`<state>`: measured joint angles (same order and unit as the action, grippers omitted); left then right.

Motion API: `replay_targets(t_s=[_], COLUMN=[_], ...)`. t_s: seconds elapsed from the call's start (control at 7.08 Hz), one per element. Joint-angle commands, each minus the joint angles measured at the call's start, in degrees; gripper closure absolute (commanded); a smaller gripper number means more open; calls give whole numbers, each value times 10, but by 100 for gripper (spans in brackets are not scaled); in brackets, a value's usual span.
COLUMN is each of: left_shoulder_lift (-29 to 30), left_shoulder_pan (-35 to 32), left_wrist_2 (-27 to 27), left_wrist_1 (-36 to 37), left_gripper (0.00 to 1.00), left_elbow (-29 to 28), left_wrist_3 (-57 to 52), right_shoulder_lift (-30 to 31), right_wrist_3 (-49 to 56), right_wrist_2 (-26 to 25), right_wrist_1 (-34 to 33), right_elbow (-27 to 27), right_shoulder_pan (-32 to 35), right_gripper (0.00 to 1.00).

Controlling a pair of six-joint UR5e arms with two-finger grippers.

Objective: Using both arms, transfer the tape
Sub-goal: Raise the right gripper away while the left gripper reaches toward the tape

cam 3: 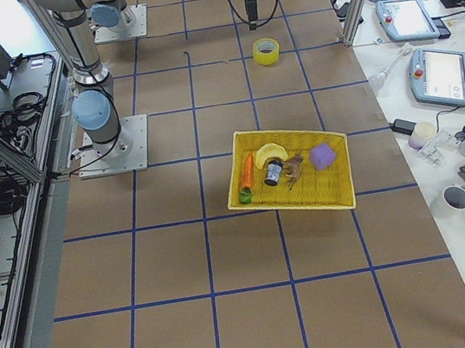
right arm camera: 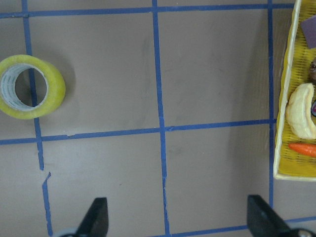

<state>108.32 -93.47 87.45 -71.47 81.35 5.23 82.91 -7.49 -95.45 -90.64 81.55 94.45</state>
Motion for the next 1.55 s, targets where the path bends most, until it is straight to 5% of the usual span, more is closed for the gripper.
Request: replay_targets(t_s=[0.0, 0.28, 0.85, 1.41], left_shoulder_lift=[103, 152, 179, 196], left_shoulder_pan=[-62, -70, -105, -109], left_wrist_2=[8, 0, 1, -1], left_wrist_1=[20, 141, 152, 167], left_gripper=[0, 0, 0, 11], left_elbow=[-52, -1, 5, 3], left_wrist_3=[60, 52, 62, 65], right_shoulder_lift=[31, 29, 29, 31], right_wrist_3=[5, 7, 12, 47], right_wrist_2=[-2, 3, 4, 32], right_wrist_1=[-16, -22, -21, -12], right_elbow=[31, 25, 5, -4], right_shoulder_pan=[-3, -8, -37, -65], right_gripper=[0, 0, 0, 0])
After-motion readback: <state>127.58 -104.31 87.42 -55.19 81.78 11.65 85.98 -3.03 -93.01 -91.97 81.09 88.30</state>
